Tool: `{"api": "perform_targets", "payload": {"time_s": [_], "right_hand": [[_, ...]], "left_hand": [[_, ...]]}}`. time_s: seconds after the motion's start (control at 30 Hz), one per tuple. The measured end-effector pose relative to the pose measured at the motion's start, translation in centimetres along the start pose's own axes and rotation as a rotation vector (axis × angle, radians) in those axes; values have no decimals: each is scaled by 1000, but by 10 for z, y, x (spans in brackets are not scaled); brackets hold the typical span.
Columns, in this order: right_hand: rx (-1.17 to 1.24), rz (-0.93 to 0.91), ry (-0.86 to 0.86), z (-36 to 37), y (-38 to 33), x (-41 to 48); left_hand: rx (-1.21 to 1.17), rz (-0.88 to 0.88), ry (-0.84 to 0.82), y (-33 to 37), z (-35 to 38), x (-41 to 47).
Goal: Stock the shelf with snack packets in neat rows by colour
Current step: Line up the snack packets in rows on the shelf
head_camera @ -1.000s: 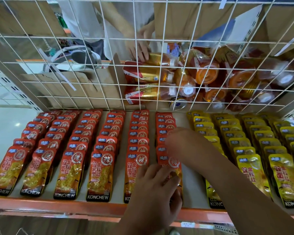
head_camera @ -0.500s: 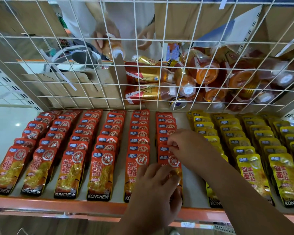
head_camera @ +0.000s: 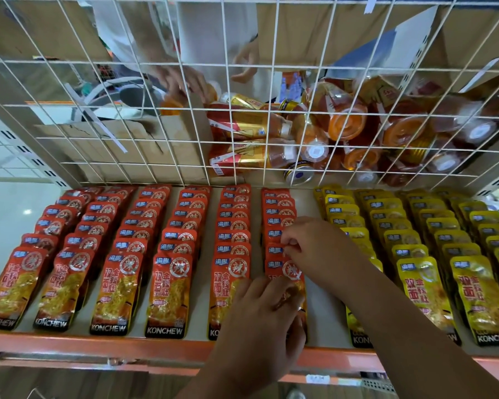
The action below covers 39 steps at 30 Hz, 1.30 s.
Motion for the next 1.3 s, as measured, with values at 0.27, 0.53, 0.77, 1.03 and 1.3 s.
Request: {"api": "perform_targets", "payload": {"time_s": [0.27,0.53,0.77,1.03,1.3], "right_hand": [[-8,-4,-5,-5,0,-2],[-32,40,38,-47,23,-17],[-7,90,96,-78,66,-44],[-2,185,124,-99,103,-80],[15,316,91,-104,112,-98]], "left_hand": [[10,13,19,2,-2,2],[-5,64,93,36,2,22],[-29,122,110,86,32,39],[-40,144,116,119,53,46],[-49,112,100,116,54,47]]}}
Point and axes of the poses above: each hand's wrist, its own x-axis towards the middle knuckle, its own z-axis out of the palm, y = z × x, the point moved 8 cm from there along x, towards the middle knuckle, and after that the axes turned 7 degrees about -z, right-handed, at the moved point
